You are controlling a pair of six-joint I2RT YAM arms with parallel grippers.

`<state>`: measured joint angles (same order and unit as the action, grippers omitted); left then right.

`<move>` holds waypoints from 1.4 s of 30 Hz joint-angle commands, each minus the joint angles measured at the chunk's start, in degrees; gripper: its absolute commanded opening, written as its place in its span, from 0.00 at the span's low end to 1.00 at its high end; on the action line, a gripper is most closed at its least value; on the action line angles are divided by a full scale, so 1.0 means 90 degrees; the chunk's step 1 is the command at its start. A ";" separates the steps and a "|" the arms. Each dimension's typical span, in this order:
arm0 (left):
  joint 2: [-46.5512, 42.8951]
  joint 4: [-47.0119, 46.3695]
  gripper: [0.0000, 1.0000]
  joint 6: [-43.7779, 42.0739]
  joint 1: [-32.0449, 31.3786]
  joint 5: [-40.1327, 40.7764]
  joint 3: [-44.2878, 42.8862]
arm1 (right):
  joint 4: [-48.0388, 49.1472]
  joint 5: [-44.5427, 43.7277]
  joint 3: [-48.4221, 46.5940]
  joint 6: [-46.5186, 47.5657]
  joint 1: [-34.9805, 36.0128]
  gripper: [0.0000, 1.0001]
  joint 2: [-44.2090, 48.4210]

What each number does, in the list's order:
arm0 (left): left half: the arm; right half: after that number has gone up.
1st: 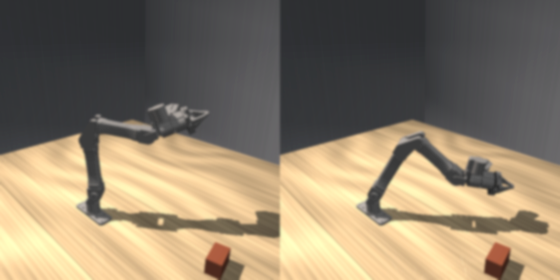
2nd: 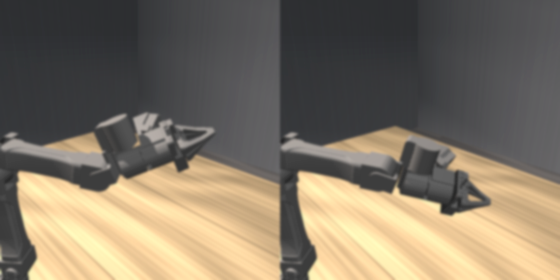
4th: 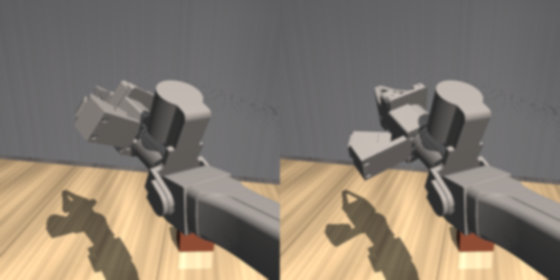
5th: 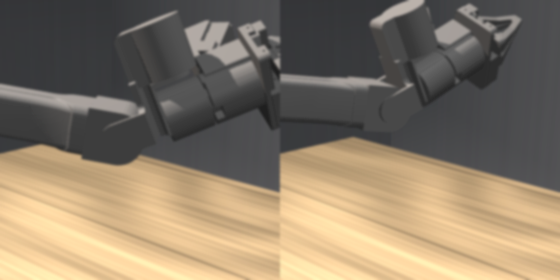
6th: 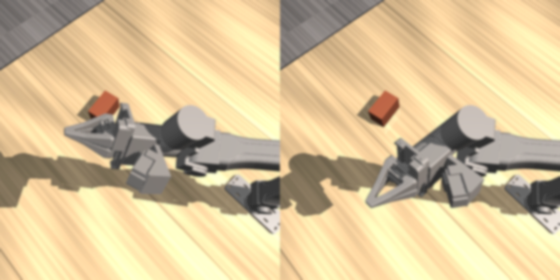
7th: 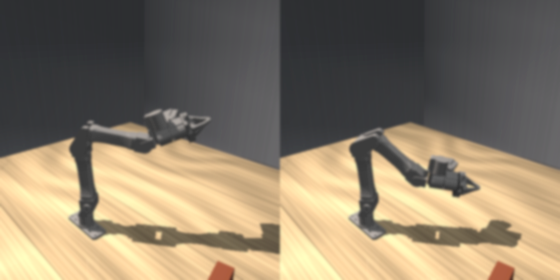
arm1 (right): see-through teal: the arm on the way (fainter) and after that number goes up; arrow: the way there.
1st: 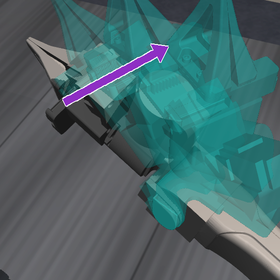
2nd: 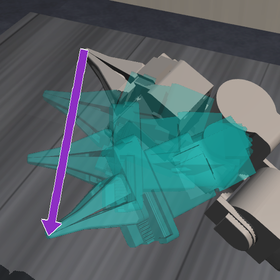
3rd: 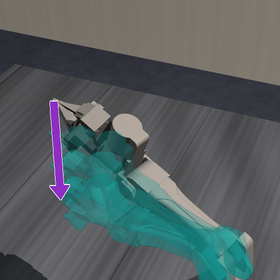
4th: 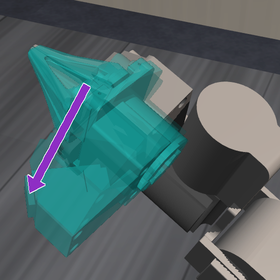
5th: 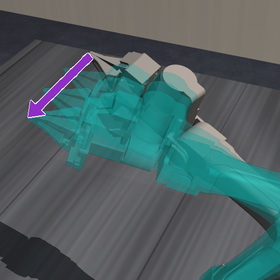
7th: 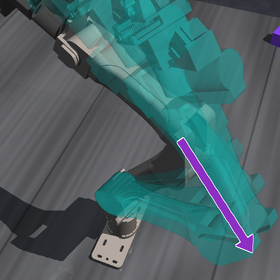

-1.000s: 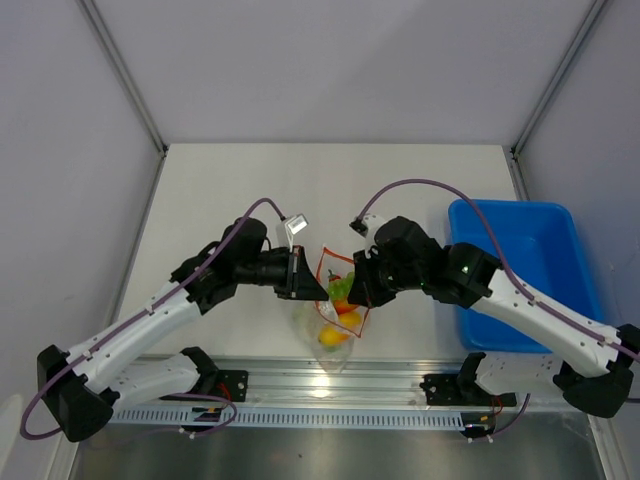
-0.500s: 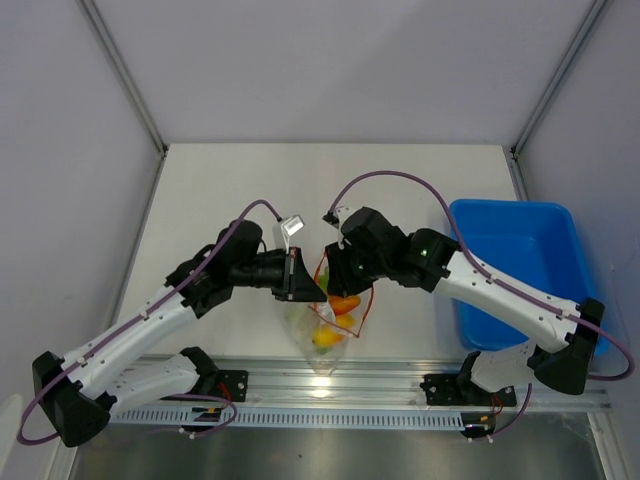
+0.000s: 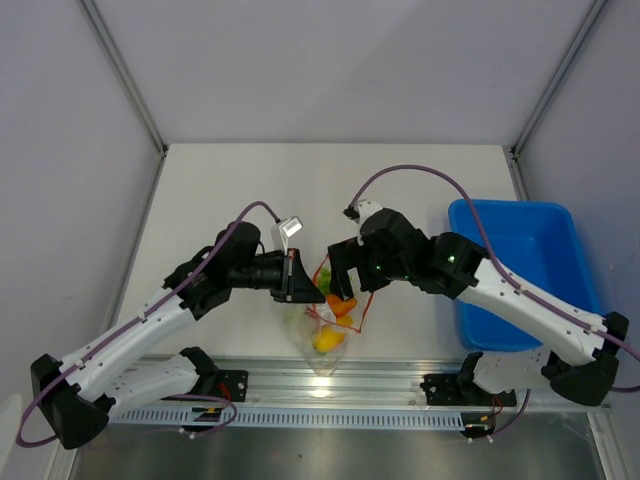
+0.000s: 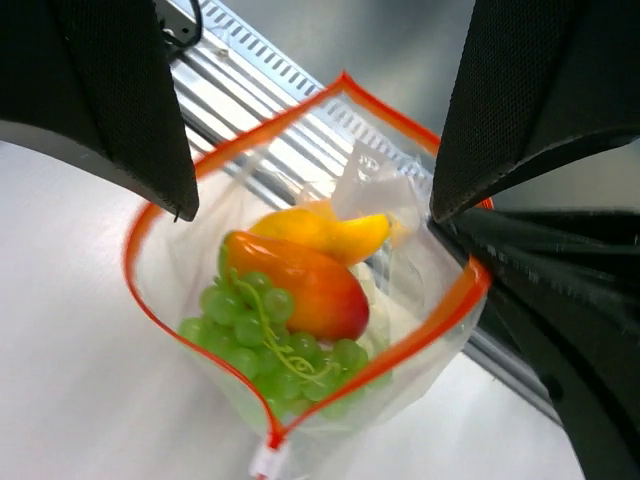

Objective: Place the food in the zip-top bag and seal the zipper
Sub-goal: Place the fake fruit in the zipper food storage bag, then zip the zipper food storage bag at the center of the board.

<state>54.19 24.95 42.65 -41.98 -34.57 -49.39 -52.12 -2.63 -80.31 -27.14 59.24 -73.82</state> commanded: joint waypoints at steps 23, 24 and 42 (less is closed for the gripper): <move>-0.0162 -0.0331 0.00 0.0124 0.0045 -0.0017 0.0058 | 0.1386 0.1640 0.2029 0.0681 -0.2003 0.69 0.1132; -0.0162 -0.0340 0.01 0.0134 0.0045 -0.0026 0.0077 | 0.1425 0.1679 0.2049 0.0700 -0.2003 0.67 0.1132; -0.0406 -0.0166 0.00 0.0056 0.0045 0.0285 0.0282 | 0.2109 0.1923 0.2615 0.0740 -0.1993 0.20 0.0917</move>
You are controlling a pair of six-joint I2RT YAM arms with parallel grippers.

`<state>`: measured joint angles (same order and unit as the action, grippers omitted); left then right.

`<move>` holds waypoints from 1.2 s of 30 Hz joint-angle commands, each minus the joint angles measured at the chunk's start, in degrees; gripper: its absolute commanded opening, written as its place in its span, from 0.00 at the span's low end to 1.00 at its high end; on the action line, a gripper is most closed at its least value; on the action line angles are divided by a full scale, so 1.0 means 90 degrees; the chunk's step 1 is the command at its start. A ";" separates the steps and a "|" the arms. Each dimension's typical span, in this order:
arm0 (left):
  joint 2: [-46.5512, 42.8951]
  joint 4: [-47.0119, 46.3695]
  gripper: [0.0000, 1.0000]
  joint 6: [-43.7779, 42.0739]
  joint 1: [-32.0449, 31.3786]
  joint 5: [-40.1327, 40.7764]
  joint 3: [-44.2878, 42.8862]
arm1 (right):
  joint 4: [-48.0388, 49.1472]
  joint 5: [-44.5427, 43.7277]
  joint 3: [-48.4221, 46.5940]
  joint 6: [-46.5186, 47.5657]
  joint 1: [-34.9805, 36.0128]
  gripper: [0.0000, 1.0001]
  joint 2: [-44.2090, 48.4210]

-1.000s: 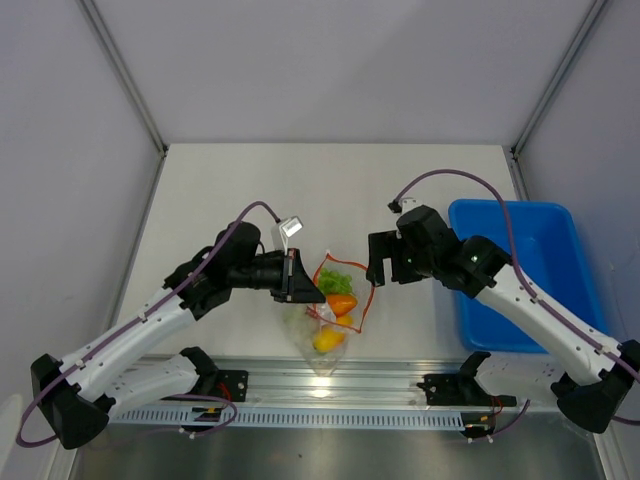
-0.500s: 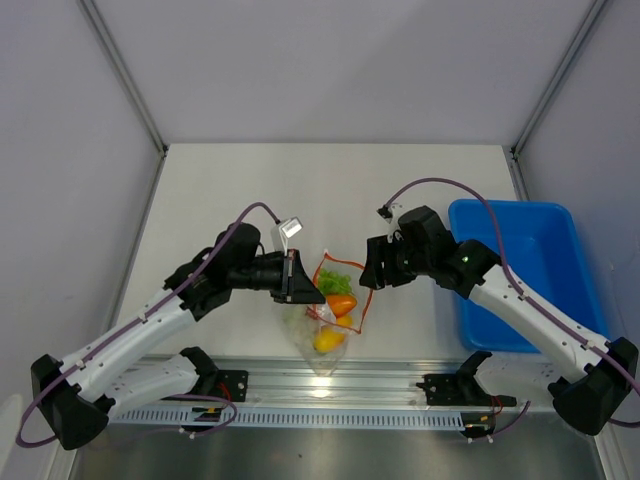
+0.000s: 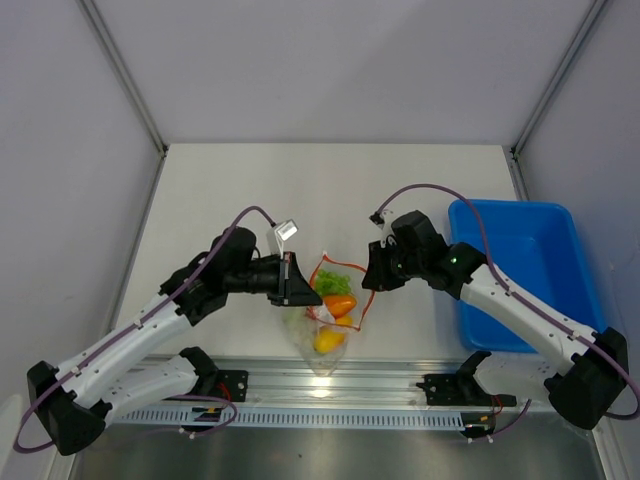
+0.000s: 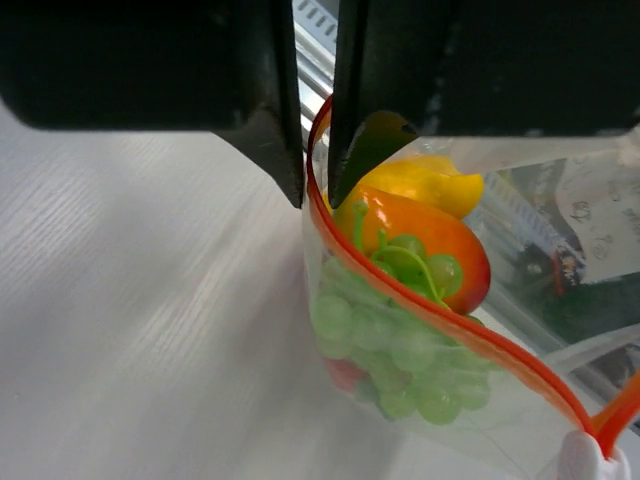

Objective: Place the food in the zip-top bag and seal the zipper
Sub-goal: Zip the zipper food storage bag at the center of the board.

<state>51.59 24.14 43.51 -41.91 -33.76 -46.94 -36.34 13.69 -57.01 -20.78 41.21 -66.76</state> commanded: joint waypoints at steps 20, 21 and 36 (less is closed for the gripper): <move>0.0732 0.1352 0.01 -0.1991 -0.0469 0.1038 -0.1962 | -0.0484 -0.0173 -0.1047 -0.1322 0.0410 0.00 0.1451; 0.0800 0.1293 0.01 -0.2021 -0.0509 0.0949 -0.1953 | -0.0561 -0.0241 -0.1106 -0.1440 0.0518 0.00 0.1509; 0.1455 -0.0054 0.02 -0.2051 -0.0724 0.0353 -0.1035 | -0.0114 -0.3415 -0.0218 -0.3853 0.2589 0.00 0.1120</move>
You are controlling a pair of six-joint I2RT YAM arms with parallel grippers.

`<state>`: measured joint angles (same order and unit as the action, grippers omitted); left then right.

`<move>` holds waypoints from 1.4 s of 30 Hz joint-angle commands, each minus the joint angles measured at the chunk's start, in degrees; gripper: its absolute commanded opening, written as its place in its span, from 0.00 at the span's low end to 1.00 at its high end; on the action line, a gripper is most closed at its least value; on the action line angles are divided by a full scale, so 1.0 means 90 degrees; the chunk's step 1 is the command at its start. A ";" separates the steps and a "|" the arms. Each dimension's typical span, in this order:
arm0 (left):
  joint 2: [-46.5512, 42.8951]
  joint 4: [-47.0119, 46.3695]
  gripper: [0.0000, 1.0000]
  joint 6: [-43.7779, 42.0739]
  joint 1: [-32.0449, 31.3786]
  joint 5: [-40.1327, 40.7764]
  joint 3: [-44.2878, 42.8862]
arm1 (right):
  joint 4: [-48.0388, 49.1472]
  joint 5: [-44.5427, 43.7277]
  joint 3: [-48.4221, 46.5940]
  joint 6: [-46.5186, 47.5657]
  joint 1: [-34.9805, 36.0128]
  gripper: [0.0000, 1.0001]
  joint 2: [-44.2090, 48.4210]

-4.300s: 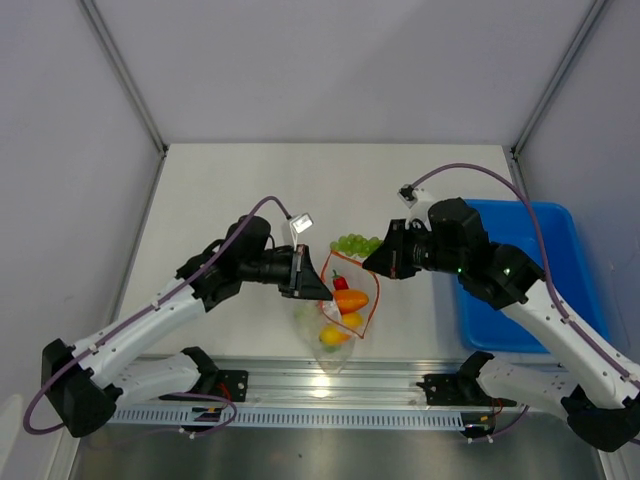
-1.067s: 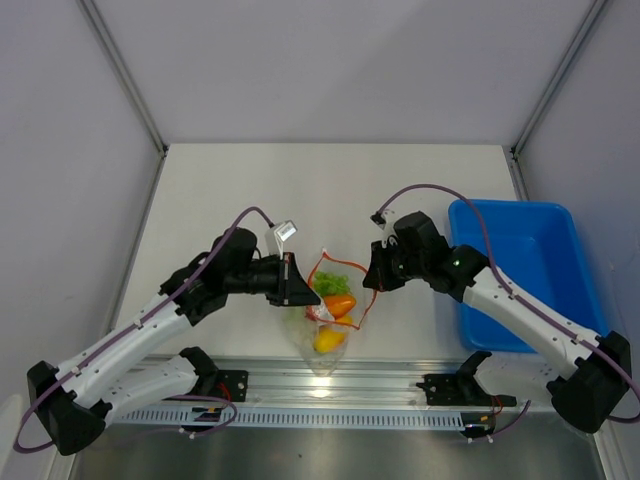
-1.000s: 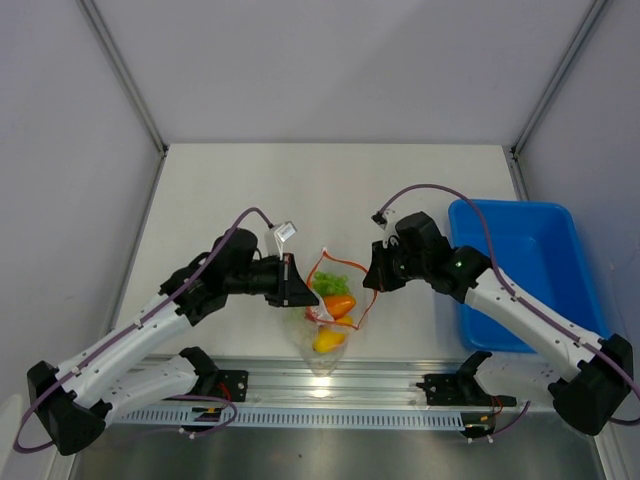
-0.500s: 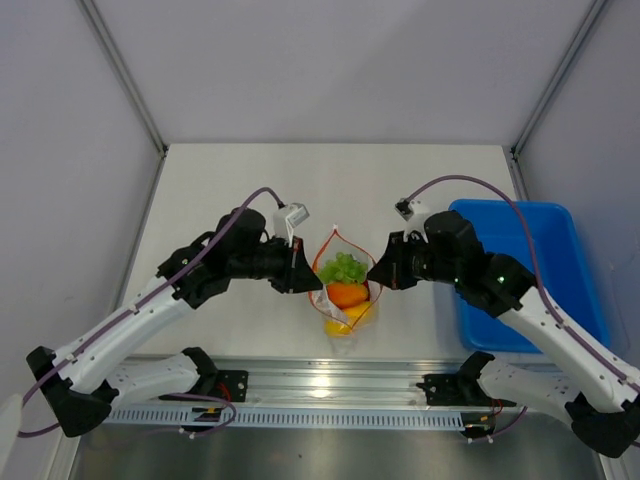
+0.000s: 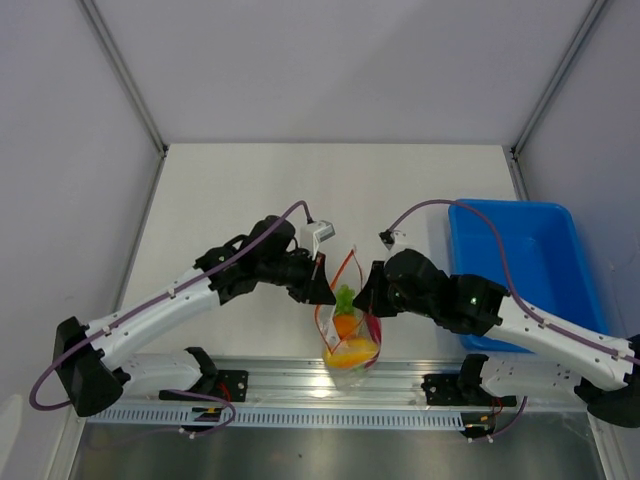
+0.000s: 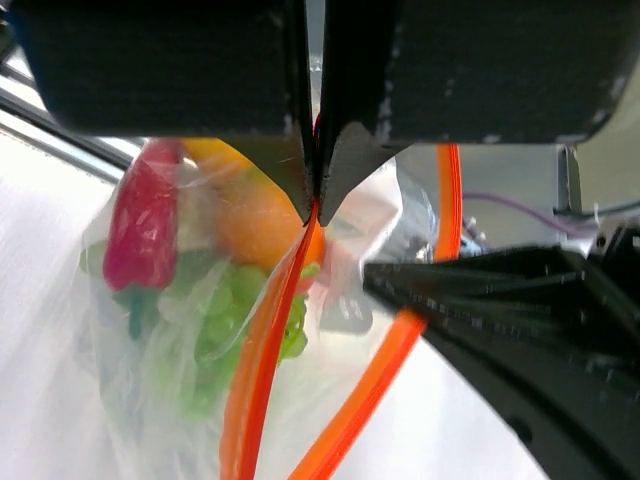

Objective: Place the food in the zip-top bag and seal the zipper
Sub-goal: Zip the zipper food storage bag at the center of the board.

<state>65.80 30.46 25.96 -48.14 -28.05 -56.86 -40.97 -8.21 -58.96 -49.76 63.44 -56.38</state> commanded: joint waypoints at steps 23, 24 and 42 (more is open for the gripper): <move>-0.1393 -0.2457 0.91 0.0788 -0.0090 -0.0975 0.1396 | 0.0012 -0.1861 -0.0743 -0.1551 0.0558 0.00 -0.0805; -0.1393 -0.2311 0.91 0.0740 -0.0120 -0.0917 0.1319 | -0.0027 -0.1939 -0.0792 -0.1600 0.0559 0.00 -0.0825; -0.0788 -0.1402 0.88 0.0523 -0.1497 0.2169 0.0703 | -0.0546 -0.1930 -0.1564 -0.2567 0.0578 0.00 -0.1460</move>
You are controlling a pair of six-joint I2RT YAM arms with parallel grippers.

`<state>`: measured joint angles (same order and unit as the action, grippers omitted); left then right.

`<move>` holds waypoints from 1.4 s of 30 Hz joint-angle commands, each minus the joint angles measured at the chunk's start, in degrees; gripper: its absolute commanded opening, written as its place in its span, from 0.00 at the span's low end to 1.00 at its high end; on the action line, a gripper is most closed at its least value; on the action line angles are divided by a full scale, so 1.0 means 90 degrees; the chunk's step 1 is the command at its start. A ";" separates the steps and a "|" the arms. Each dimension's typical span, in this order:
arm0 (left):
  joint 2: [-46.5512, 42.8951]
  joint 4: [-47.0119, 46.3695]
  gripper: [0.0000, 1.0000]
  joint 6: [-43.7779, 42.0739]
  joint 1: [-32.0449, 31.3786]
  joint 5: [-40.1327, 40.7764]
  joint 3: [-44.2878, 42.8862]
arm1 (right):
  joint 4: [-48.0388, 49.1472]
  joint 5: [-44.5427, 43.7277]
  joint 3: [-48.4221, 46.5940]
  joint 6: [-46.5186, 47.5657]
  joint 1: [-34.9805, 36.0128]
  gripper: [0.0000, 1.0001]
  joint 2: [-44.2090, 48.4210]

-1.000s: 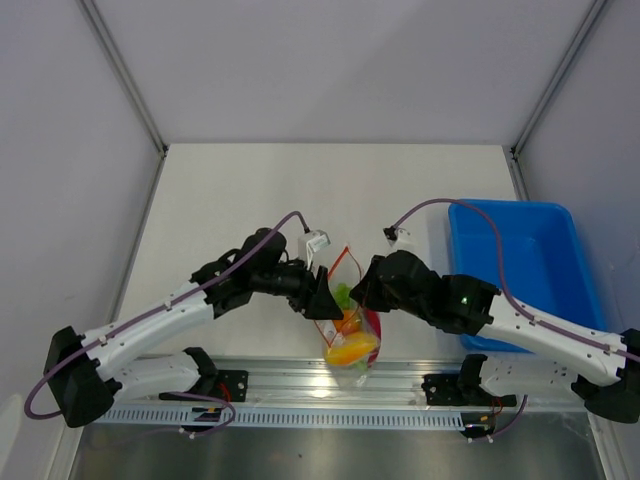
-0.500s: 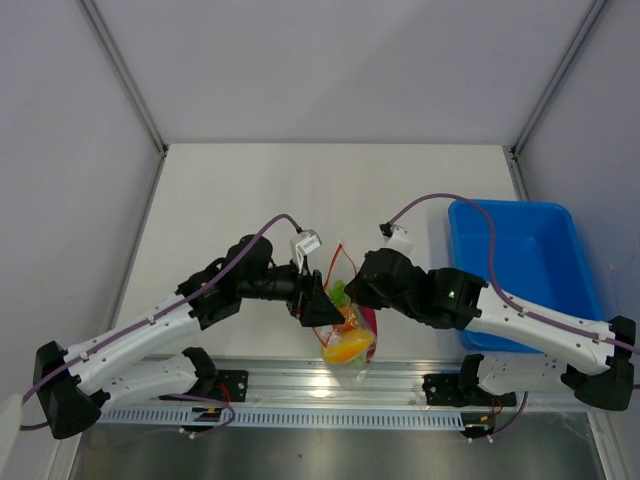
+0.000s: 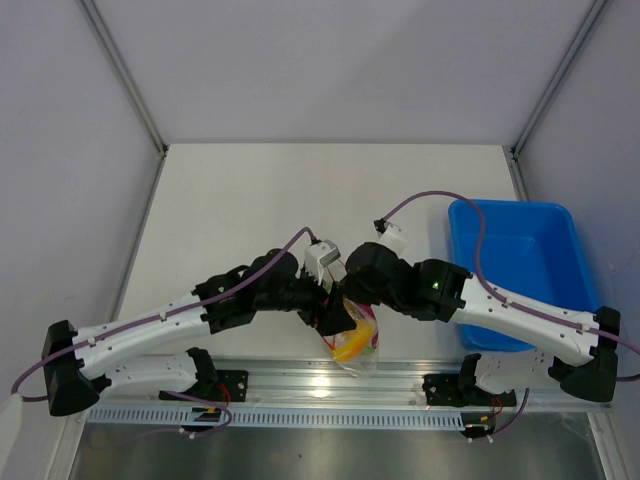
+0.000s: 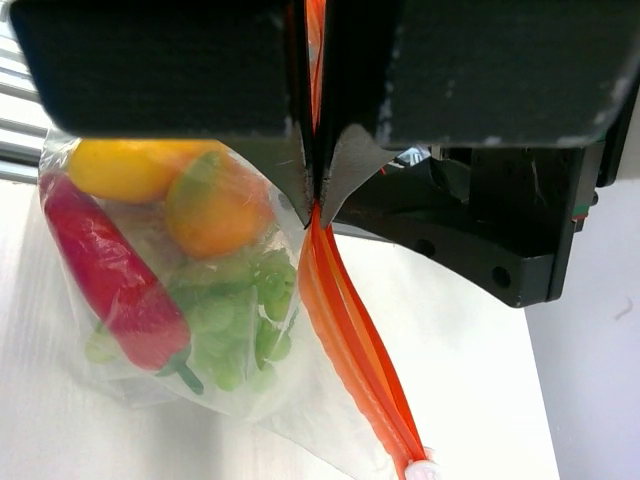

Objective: Place the food in the zip-top bag and seal the zipper
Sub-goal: Zip the zipper food storage bag at the center of the board.

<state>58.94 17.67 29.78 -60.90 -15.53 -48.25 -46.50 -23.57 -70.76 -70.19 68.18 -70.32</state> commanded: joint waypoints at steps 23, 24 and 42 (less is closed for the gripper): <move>-0.0190 0.0683 0.01 -0.0329 -0.0040 0.1189 -0.0342 | 0.0586 0.0875 0.0479 0.2371 -0.1380 0.58 0.1172; -0.0268 0.0712 0.00 -0.0417 -0.0001 0.1111 -0.0342 | 0.0645 0.1132 0.0509 0.2708 -0.1587 0.59 0.1280; -0.2056 0.1845 0.01 -0.2245 0.0390 -0.2668 -0.0996 | 0.4402 0.8419 0.2354 0.6149 -0.3982 0.76 0.1819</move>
<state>42.50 35.55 12.67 -57.78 -29.95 -53.25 -19.14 39.05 -49.67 -18.63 32.49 -53.52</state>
